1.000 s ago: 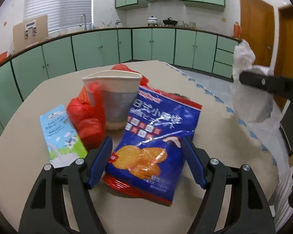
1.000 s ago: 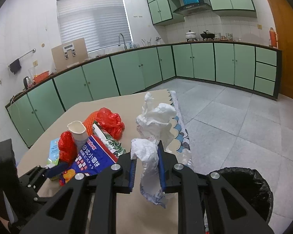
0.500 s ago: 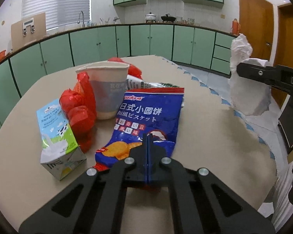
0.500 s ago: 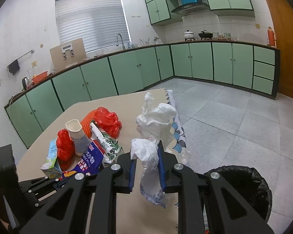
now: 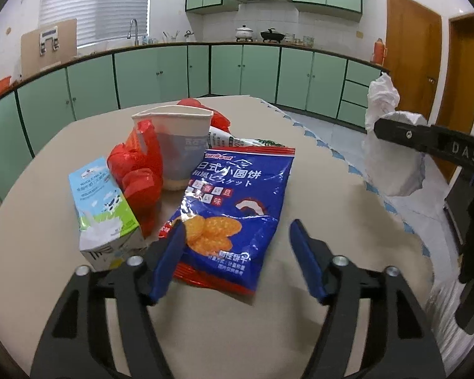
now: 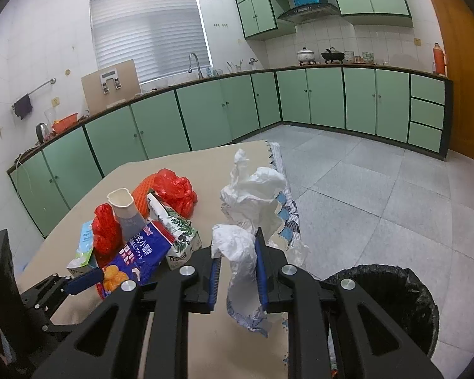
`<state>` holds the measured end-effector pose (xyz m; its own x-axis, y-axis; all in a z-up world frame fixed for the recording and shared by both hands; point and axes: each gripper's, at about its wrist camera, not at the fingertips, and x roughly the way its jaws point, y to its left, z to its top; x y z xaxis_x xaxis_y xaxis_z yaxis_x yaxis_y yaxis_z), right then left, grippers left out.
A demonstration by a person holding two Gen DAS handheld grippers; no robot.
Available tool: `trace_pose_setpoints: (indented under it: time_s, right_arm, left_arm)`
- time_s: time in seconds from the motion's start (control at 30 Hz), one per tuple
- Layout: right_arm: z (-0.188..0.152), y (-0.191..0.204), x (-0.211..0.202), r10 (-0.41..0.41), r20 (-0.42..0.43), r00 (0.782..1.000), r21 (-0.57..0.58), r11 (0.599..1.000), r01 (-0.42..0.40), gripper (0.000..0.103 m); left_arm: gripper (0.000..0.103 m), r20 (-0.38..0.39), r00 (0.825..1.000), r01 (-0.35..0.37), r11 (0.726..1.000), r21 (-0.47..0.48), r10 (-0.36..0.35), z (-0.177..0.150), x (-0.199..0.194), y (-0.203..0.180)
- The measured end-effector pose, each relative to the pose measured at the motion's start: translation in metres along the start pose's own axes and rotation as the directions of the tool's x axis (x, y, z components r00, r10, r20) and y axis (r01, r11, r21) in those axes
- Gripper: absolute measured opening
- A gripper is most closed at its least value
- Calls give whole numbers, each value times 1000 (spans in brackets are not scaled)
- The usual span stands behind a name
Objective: Collect trash
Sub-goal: 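Grasp the blue biscuit bag with the left tool while the right tool holds the tissue, then carry the biscuit bag and tissue over the black bin and open both tools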
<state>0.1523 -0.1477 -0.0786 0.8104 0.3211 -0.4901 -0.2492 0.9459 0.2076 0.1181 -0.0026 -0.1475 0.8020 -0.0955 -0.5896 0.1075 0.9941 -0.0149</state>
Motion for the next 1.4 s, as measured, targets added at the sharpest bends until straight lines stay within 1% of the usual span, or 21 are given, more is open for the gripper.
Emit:
trace_pose_setpoints:
  time_s: [0.03,0.1,0.23,0.27,0.3,0.33,0.4,0.43,0.47,0.5,0.57,0.6,0.63,0.7,0.8,1.0,1.13,1.4]
  right_arm:
    - [0,0,0,1,1,1000,1,1000,-1,19]
    - [-1,-1,0,-1,1,1000,3,1000,1,19]
    - [-3,-4,4,-1,-10,1000,15,1000,1,19]
    - [-3,-4,4,-1,-12,1000,17,1000,1,19]
    - [-3,-4,5,-1,-13,1000,19,1000,1,19]
    - [-4,-5,4,0,-14,1000,18,1000,1,19]
    - [-4,-5,5,1,-15,1000,18,1000,-1,19]
    - [-4,-4,5,1,-15,1000,17,1000,-1,19]
    - [-4,-4,5,1,-15,1000,16,1000,-1,19]
    - [-4,-3,5,1,-15,1000,14,1000,-1,19]
    - [-5,-3,5,3,-16,1000,13,1000,-3,19]
    - [-5,-2,5,4,-17,1000,13,1000,-4,19]
    - [-5,-2,5,5,-18,1000,12,1000,-5,19]
    - [-7,0,4,9,-19,1000,7,1000,-9,19]
    - [-9,3,2,18,-24,1000,-5,1000,-18,19]
    - [-10,5,-4,23,-19,1000,-11,1000,-23,19]
    - [-7,4,-8,20,-9,1000,-5,1000,-20,19]
    - [-6,0,-20,9,5,1000,1,1000,-9,19]
  left_arm:
    - [77,-4,1000,-13,1000,6,13,0,2,-1]
    - [78,-29,999,-23,1000,10,23,-1,7,1]
    - [77,-82,996,-44,999,-3,44,-1,20,7]
    - [75,-88,995,-46,999,-12,45,-1,23,8]
    - [69,-87,995,-45,999,-18,44,0,23,9]
    - [61,-84,996,-45,999,-22,43,0,23,11]
    - [58,-77,996,-40,999,-24,38,0,23,12]
    - [53,-74,997,-37,999,-25,35,0,22,13]
    - [50,-66,997,-29,999,-26,27,-1,21,12]
    - [40,-48,999,-21,1000,-19,20,0,17,10]
    - [33,-29,999,-15,1000,-6,15,2,12,8]
    - [26,-27,1000,-6,1000,-10,6,3,11,8]
    - [22,-26,1000,-4,1000,-14,4,4,10,9]
    - [19,-17,1000,-2,1000,-22,1,5,7,11]
    - [11,-1,1000,4,999,-50,-4,10,1,16]
    - [3,30,999,23,998,-58,-21,22,-10,15]
    - [3,56,997,46,998,-47,-44,28,-17,6]
    - [2,81,994,75,997,-33,-72,41,-19,-10]
